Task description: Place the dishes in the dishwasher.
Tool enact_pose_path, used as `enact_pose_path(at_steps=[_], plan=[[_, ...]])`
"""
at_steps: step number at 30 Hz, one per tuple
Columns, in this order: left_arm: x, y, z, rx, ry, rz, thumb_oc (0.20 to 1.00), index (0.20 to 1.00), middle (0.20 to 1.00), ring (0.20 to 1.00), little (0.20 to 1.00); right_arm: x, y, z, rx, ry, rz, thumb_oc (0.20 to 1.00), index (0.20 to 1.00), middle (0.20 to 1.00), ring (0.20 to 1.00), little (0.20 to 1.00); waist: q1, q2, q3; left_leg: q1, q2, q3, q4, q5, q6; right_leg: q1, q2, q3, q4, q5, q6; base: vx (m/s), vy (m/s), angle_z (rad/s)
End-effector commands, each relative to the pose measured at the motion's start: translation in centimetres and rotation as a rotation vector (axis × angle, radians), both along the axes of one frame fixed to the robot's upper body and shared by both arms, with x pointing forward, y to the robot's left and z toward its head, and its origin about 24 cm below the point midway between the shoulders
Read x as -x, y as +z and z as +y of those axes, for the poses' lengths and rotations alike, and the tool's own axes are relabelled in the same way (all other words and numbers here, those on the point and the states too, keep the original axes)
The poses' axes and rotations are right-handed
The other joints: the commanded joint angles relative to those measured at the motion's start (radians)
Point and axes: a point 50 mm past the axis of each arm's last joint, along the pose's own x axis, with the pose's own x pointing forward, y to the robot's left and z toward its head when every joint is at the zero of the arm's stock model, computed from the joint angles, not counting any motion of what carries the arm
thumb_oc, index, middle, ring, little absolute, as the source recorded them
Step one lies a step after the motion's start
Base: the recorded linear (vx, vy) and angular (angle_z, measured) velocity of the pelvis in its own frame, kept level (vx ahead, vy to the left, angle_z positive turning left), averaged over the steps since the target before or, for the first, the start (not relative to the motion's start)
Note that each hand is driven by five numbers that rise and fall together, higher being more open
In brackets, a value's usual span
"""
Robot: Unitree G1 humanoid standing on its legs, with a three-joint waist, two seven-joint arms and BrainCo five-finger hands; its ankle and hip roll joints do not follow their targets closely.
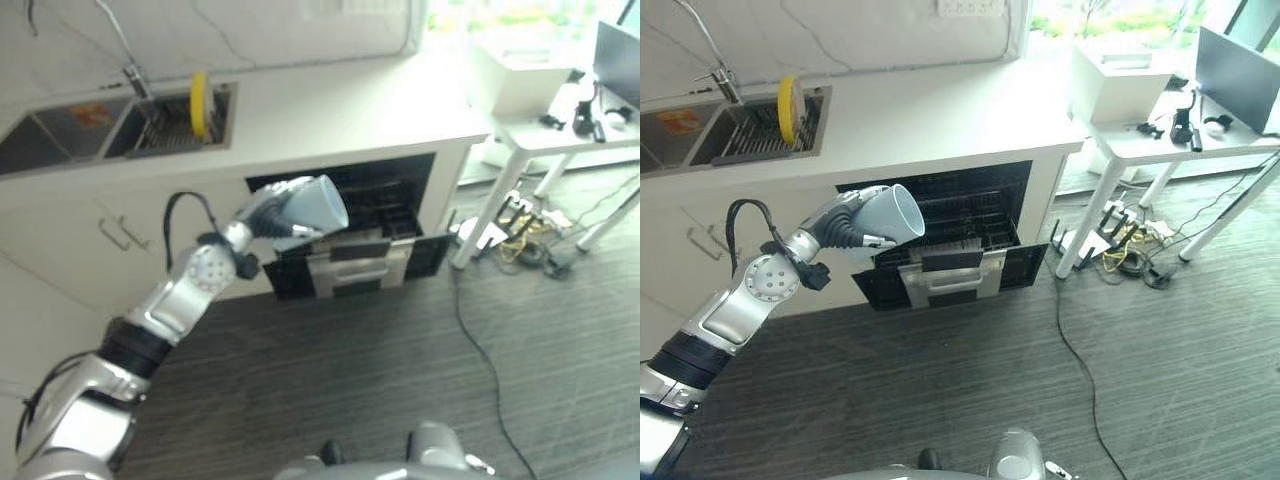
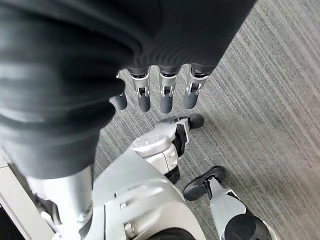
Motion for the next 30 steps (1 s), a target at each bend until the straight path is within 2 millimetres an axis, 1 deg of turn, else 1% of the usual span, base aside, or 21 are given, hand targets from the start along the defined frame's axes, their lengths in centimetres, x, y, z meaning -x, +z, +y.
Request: enact_pose_path(at_steps=[1, 3, 5, 7, 9, 10, 11, 12, 13, 14, 15, 16, 17, 18, 19, 21, 22, 23, 25, 29, 30], plan=[[-0.2, 4.1, -0.3, 0.036, -0.017, -0.159, 0.2, 0.2, 0.2, 0.2, 0.2, 0.7, 0.0, -0.5, 0.024, -0.004, 0.029, 1.0, 1.0, 1.0, 1.0, 1.0, -0.027, 0.009, -0.011, -0.035, -0.011, -0.017, 0.08, -0.109, -0.059, 0.075, 0.005, 0.011, -0.27, 0.127, 0.031, 0.28, -0.19, 0.37], [-0.1, 4.3, 0.1, 0.03, -0.028, -0.147, 0.2, 0.2, 0.2, 0.2, 0.2, 0.7, 0.1, -0.7, 0.021, -0.005, 0.035, 1.0, 1.0, 1.0, 1.0, 1.0, -0.038, 0.005, -0.016, 0.0, -0.016, -0.023, 0.067, -0.144, -0.059, 0.05, -0.019, 0.063, -0.349, 0.211, 0.067, 0.33, -0.248, 0.49], [-0.1, 4.3, 0.4, 0.026, -0.024, -0.145, 0.2, 0.2, 0.2, 0.2, 0.2, 0.7, 0.0, -0.5, 0.013, 0.003, 0.04, 1.0, 1.0, 1.0, 1.0, 1.0, -0.039, 0.003, -0.02, 0.007, -0.012, -0.014, 0.072, -0.152, -0.059, 0.047, -0.015, 0.061, -0.356, 0.214, 0.073, 0.23, -0.222, 0.48], [0.0, 4.3, 0.4, 0.03, -0.021, -0.143, 0.2, 0.2, 0.2, 0.2, 0.2, 0.9, -0.1, -0.5, 0.012, 0.007, 0.048, 1.0, 1.0, 1.0, 1.0, 1.0, -0.04, 0.002, -0.026, 0.007, -0.009, -0.008, 0.089, -0.162, -0.058, 0.058, -0.008, 0.054, -0.358, 0.197, 0.069, 0.22, -0.261, 0.41], [0.0, 4.1, 0.4, 0.045, -0.021, -0.133, 0.2, 0.2, 0.2, 0.2, 0.2, 1.2, -0.1, -0.5, 0.018, -0.009, 0.06, 1.0, 1.0, 1.0, 1.0, 1.0, -0.04, 0.0, -0.042, 0.002, -0.001, -0.002, 0.138, -0.179, -0.059, 0.078, 0.014, 0.06, -0.351, 0.166, 0.048, 0.28, -0.379, 0.36], [0.1, 3.9, 0.3, 0.05, -0.017, -0.13, 0.2, 0.2, 0.2, 0.2, 0.2, 1.1, 0.0, -0.8, 0.026, -0.009, 0.06, 1.0, 1.0, 1.0, 1.0, 1.0, -0.042, 0.0, -0.05, -0.006, 0.008, 0.005, 0.192, -0.197, -0.067, 0.094, 0.033, 0.054, -0.341, 0.135, 0.024, 0.28, -0.405, 0.32], [0.3, 3.6, 0.3, 0.06, -0.006, -0.134, 0.2, 0.2, 0.2, 0.2, 0.2, 0.9, 0.1, -1.2, 0.035, 0.004, 0.06, 1.0, 1.0, 1.0, 1.0, 1.0, -0.041, -0.005, -0.053, -0.038, 0.021, 0.024, 0.314, -0.207, -0.08, 0.115, 0.046, 0.041, -0.334, 0.106, -0.008, 0.29, -0.475, 0.2], [0.4, 3.8, 0.5, 0.09, 0.004, -0.142, 0.2, 0.2, 0.2, 0.2, 0.2, 0.7, 0.4, -1.8, 0.052, 0.019, 0.062, 1.0, 1.0, 1.0, 1.0, 1.0, -0.029, -0.008, -0.041, -0.139, 0.062, 0.027, 0.497, -0.123, -0.116, 0.153, 0.065, 0.023, -0.337, 0.077, -0.056, 0.21, -0.334, 0.31], [0.5, 3.9, 0.5, 0.107, 0.005, -0.148, 0.2, 0.2, 0.2, 0.2, 0.2, 0.7, 0.6, -2.5, 0.078, 0.017, 0.05, 1.0, 1.0, 1.0, 1.0, 1.0, -0.025, -0.004, -0.03, -0.179, 0.109, 0.04, 0.499, -0.083, -0.132, 0.175, 0.073, 0.007, -0.341, 0.062, -0.069, 0.16, -0.081, 0.35], [0.7, 3.8, 0.4, 0.115, -0.006, -0.156, 0.2, 0.2, 0.2, 0.2, 0.2, 0.1, 1.0, -3.3, 0.101, 0.002, 0.017, 1.0, 1.0, 1.0, 1.0, 1.0, -0.025, 0.008, -0.024, -0.171, 0.149, 0.052, 0.405, -0.063, -0.143, 0.186, 0.071, -0.004, -0.345, 0.051, -0.067, 0.11, 0.14, 0.4], [0.8, 3.8, 0.5, 0.116, -0.007, -0.157, 0.2, 0.2, 0.2, 0.2, 0.2, 0.0, 1.1, -3.5, 0.109, 0.005, 0.011, 1.0, 1.0, 1.0, 1.0, 1.0, -0.025, 0.014, -0.021, -0.161, 0.163, 0.05, 0.347, -0.039, -0.151, 0.194, 0.071, -0.005, -0.349, 0.048, -0.065, 0.18, 0.278, 0.17], [1.0, 3.8, 0.7, 0.113, -0.01, -0.157, 0.2, 0.2, 0.2, 0.2, 0.2, -0.1, 1.2, -3.9, 0.124, 0.0, 0.002, 1.0, 1.0, 1.0, 1.0, 1.0, -0.021, 0.03, -0.016, -0.156, 0.207, 0.017, 0.244, 0.035, -0.181, 0.211, 0.069, 0.003, -0.362, 0.043, -0.059, 0.26, 0.362, -0.18], [1.3, 3.6, 0.8, 0.12, -0.024, -0.16, 0.2, 0.2, 0.2, 0.2, 0.2, 0.1, 1.5, -4.6, 0.132, -0.024, 0.001, 1.0, 1.0, 1.0, 1.0, 1.0, -0.022, 0.034, -0.016, -0.131, 0.224, -0.004, 0.17, 0.039, -0.192, 0.23, 0.051, 0.005, -0.382, 0.046, -0.047, 0.32, 0.415, -0.46], [1.3, 3.7, 0.8, 0.12, -0.033, -0.155, 0.2, 0.2, 0.2, 0.2, 0.2, 0.5, 1.4, -4.6, 0.138, -0.045, 0.008, 1.0, 1.0, 1.0, 1.0, 1.0, -0.026, 0.038, -0.022, -0.101, 0.219, 0.013, 0.125, 0.023, -0.195, 0.237, 0.031, -0.009, -0.392, 0.055, -0.034, 0.32, 0.421, -0.91], [1.2, 3.8, 0.6, 0.112, -0.043, -0.152, 0.2, 0.2, 0.2, 0.2, 0.2, 1.1, 1.3, -4.6, 0.143, -0.074, 0.017, 1.0, 1.0, 1.0, 1.0, 1.0, -0.034, 0.045, -0.031, -0.076, 0.215, 0.033, 0.092, 0.024, -0.201, 0.237, 0.008, -0.021, -0.393, 0.065, -0.019, 0.29, 0.347, -0.96], [1.1, 3.9, 0.6, 0.095, -0.04, -0.148, 0.2, 0.2, 0.2, 0.2, 0.2, 1.9, 1.1, -4.3, 0.137, -0.078, 0.036, 1.0, 1.0, 1.0, 1.0, 1.0, -0.04, 0.053, -0.039, -0.05, 0.194, 0.029, 0.054, 0.02, -0.198, 0.231, -0.017, -0.02, -0.392, 0.078, 0.005, 0.24, 0.255, -0.57], [0.9, 3.8, 0.6, 0.084, -0.034, -0.144, 0.2, 0.2, 0.2, 0.2, 0.2, 2.3, 0.8, -3.6, 0.13, -0.055, 0.051, 1.0, 1.0, 1.0, 1.0, 1.0, -0.042, 0.054, -0.043, -0.035, 0.174, 0.025, 0.036, 0.009, -0.189, 0.225, -0.033, -0.014, -0.391, 0.089, 0.025, 0.14, 0.121, -0.1], [0.8, 3.8, 0.6, 0.083, -0.033, -0.143, 0.2, 0.2, 0.2, 0.2, 0.2, 2.4, 0.8, -3.5, 0.129, -0.052, 0.053, 1.0, 1.0, 1.0, 1.0, 1.0, -0.041, 0.053, -0.044, -0.034, 0.171, 0.026, 0.034, 0.007, -0.187, 0.224, -0.035, -0.013, -0.392, 0.091, 0.028, 0.14, 0.106, 0.03], [0.5, 3.8, 0.4, 0.066, -0.019, -0.142, 0.2, 0.2, 0.2, 0.2, 0.2, 2.5, 0.4, -2.6, 0.121, -0.05, 0.052, 1.0, 1.0, 1.0, 1.0, 1.0, -0.044, 0.047, -0.047, -0.027, 0.154, 0.038, 0.024, -0.01, -0.169, 0.217, -0.053, -0.013, -0.398, 0.107, 0.051, 0.07, 0.038, 0.33], [0.1, 3.9, 0.3, 0.057, -0.008, -0.141, 0.2, 0.2, 0.2, 0.2, 0.2, 2.2, 0.4, -2.3, 0.149, -0.13, 0.022, 1.0, 1.0, 1.0, 1.0, 1.0, -0.045, 0.036, -0.05, -0.026, 0.145, 0.059, 0.016, -0.021, -0.153, 0.217, -0.057, -0.013, -0.419, 0.121, 0.061, 0.02, -0.026, 0.29], [0.1, 3.9, 0.3, 0.055, -0.004, -0.139, 0.2, 0.2, 0.2, 0.2, 0.2, 2.0, 0.6, -3.0, 0.18, -0.225, -0.013, 1.0, 1.0, 1.0, 1.0, 1.0, -0.044, 0.031, -0.053, -0.027, 0.145, 0.065, 0.016, -0.023, -0.15, 0.22, -0.055, -0.012, -0.429, 0.125, 0.063, 0.01, -0.059, 0.23]])
